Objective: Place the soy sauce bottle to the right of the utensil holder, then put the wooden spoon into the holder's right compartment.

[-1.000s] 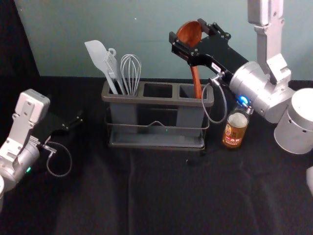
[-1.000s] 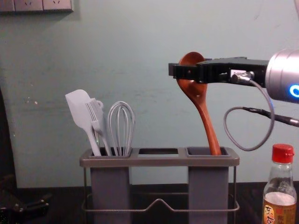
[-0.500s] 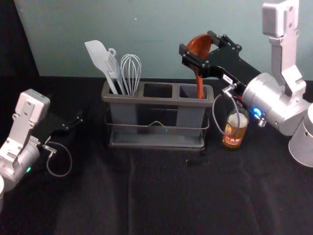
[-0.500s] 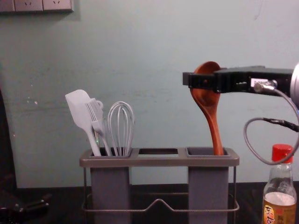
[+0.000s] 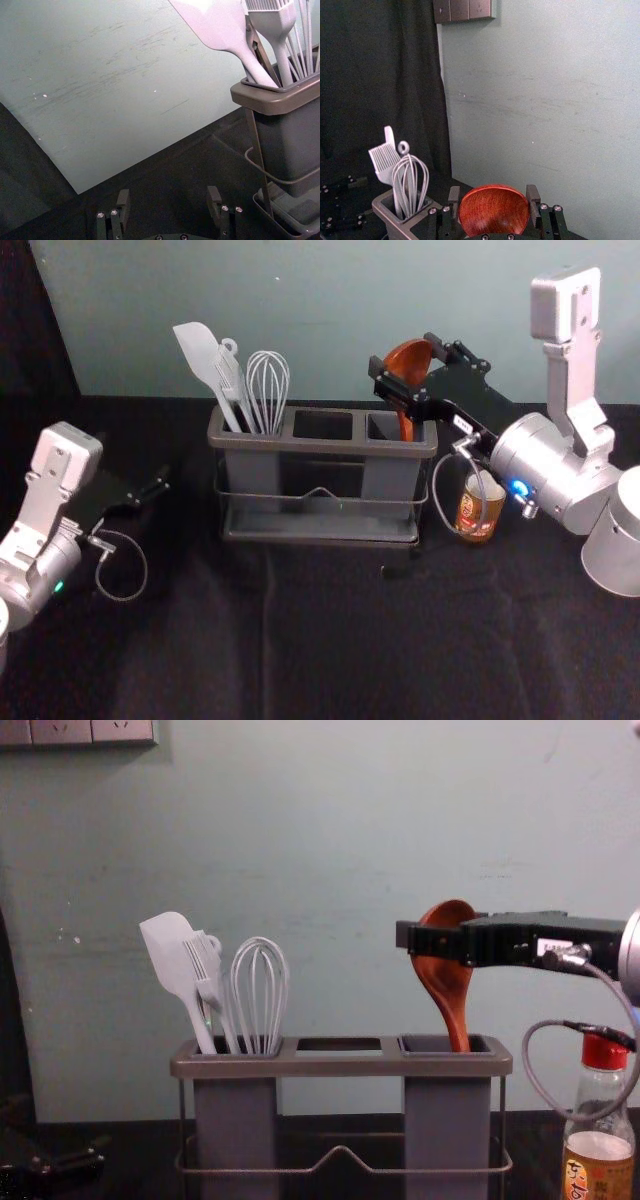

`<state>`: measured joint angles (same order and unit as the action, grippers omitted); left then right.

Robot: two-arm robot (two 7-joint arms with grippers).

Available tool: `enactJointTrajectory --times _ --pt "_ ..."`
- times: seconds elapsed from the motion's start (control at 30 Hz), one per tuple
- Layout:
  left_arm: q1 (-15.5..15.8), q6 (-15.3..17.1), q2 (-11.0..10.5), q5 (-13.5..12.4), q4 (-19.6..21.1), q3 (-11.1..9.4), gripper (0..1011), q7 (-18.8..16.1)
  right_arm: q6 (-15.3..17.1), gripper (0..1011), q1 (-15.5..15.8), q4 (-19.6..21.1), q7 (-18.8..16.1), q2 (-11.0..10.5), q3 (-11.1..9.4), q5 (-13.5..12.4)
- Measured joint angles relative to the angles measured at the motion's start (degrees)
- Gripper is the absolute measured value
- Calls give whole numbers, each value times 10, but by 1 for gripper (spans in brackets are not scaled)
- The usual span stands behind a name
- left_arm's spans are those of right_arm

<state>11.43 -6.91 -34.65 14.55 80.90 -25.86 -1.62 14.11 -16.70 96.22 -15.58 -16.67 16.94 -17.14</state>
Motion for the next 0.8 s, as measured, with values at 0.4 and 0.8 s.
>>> enactJointTrajectory --times 0.4,0.8 --pt "0 0 0 0 0 0 1005 0 -4 820 -4 -23 0 4 11 -3" --pt "0 0 0 0 0 0 1005 0 -2 820 -5 -26 2 4 14 -2"
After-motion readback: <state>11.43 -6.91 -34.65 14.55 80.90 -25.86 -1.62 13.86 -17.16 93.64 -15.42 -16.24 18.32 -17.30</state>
